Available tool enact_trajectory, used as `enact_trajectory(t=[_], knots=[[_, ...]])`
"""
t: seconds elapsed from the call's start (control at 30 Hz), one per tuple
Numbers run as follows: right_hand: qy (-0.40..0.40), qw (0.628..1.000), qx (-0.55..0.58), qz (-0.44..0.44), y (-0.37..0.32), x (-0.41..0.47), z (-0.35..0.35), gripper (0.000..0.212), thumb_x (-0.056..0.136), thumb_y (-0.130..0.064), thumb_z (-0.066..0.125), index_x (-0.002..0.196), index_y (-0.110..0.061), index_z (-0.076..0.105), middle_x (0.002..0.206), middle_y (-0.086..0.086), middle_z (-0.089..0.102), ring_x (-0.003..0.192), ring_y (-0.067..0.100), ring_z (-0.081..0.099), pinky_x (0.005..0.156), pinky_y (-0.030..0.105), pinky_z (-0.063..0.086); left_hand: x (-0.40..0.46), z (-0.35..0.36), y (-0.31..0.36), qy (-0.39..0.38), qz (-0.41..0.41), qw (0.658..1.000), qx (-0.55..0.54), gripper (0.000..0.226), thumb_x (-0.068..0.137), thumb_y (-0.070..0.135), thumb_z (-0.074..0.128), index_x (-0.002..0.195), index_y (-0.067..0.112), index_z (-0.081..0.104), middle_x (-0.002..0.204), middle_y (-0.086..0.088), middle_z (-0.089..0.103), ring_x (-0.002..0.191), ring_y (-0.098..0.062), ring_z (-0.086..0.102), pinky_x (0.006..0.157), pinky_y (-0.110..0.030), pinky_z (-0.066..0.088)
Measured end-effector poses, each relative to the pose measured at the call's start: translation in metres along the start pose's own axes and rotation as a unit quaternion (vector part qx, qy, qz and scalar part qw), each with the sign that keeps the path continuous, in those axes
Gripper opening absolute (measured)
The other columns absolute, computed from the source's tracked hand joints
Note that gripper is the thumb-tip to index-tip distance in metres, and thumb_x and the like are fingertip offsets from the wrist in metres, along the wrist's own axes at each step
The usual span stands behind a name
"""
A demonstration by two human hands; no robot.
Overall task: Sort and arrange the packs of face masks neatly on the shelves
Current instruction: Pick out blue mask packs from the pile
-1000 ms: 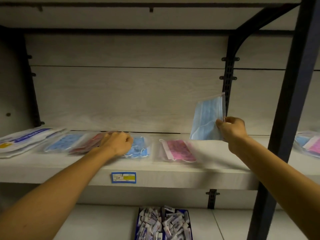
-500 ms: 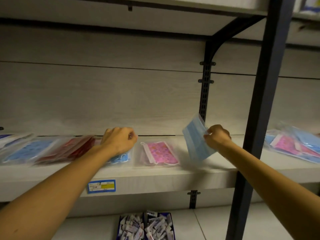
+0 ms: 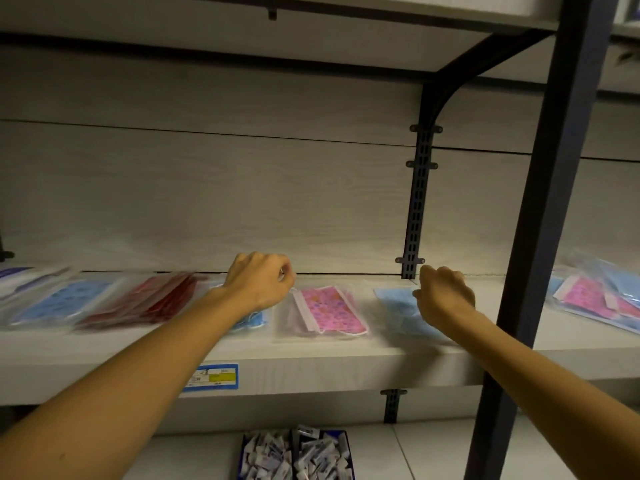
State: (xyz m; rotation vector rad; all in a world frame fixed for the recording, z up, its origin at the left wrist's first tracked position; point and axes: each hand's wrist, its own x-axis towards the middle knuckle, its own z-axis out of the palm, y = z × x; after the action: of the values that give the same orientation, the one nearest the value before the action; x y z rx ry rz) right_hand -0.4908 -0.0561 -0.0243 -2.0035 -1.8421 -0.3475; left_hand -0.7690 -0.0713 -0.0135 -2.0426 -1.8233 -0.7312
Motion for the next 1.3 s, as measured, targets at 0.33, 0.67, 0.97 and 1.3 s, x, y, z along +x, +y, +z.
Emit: enact_trajectory(t=[0.33, 0.67, 0.97, 1.3], knots=[[0.045, 0.986, 0.093, -0.129, -0.017, -0.051, -0.028, 0.039, 0.097, -0.035, 0.052, 0.129, -0.014, 0.049, 0.119, 0.011, 0.064, 0.098, 0.025, 0.063, 0.083, 0.034, 0.054, -0.01, 0.006, 0.022, 0.024, 0.1, 0.995, -0.01, 0.028, 0.093, 0.037, 0.045, 0.11, 0.022, 0.062, 0.109, 0.001, 0.068, 0.103, -0.022, 0.058, 0.088, -0.031, 0.037], [0.066, 0.987, 0.107, -0.1, 0.037, -0.091, -0.072, 0.037, 0.097, -0.039, 0.052, 0.127, -0.018, 0.051, 0.104, 0.006, 0.069, 0.088, 0.022, 0.065, 0.081, 0.039, 0.056, -0.031, -0.011, 0.107, 0.051, 0.193, 0.979, -0.045, 0.03, 0.094, 0.04, 0.043, 0.111, 0.023, 0.061, 0.108, 0.003, 0.066, 0.1, -0.02, 0.057, 0.088, -0.032, 0.038], [0.09, 0.991, 0.063, -0.071, 0.159, -0.111, -0.107, 0.034, 0.097, -0.036, 0.052, 0.123, -0.015, 0.055, 0.108, 0.009, 0.068, 0.093, 0.025, 0.063, 0.077, 0.033, 0.052, -0.052, -0.024, 0.238, 0.054, 0.245, 0.962, -0.104, 0.026, 0.095, 0.039, 0.044, 0.107, 0.022, 0.06, 0.103, 0.004, 0.065, 0.095, -0.017, 0.059, 0.077, -0.029, 0.044], [0.047, 0.997, 0.065, -0.019, 0.325, -0.113, -0.108, 0.033, 0.095, -0.034, 0.056, 0.123, -0.017, 0.055, 0.107, 0.011, 0.068, 0.091, 0.026, 0.062, 0.079, 0.038, 0.054, -0.072, 0.0, 0.381, 0.0, 0.254, 0.962, -0.097, 0.028, 0.095, 0.038, 0.044, 0.112, 0.021, 0.058, 0.111, 0.0, 0.064, 0.097, -0.02, 0.058, 0.081, -0.038, 0.052]])
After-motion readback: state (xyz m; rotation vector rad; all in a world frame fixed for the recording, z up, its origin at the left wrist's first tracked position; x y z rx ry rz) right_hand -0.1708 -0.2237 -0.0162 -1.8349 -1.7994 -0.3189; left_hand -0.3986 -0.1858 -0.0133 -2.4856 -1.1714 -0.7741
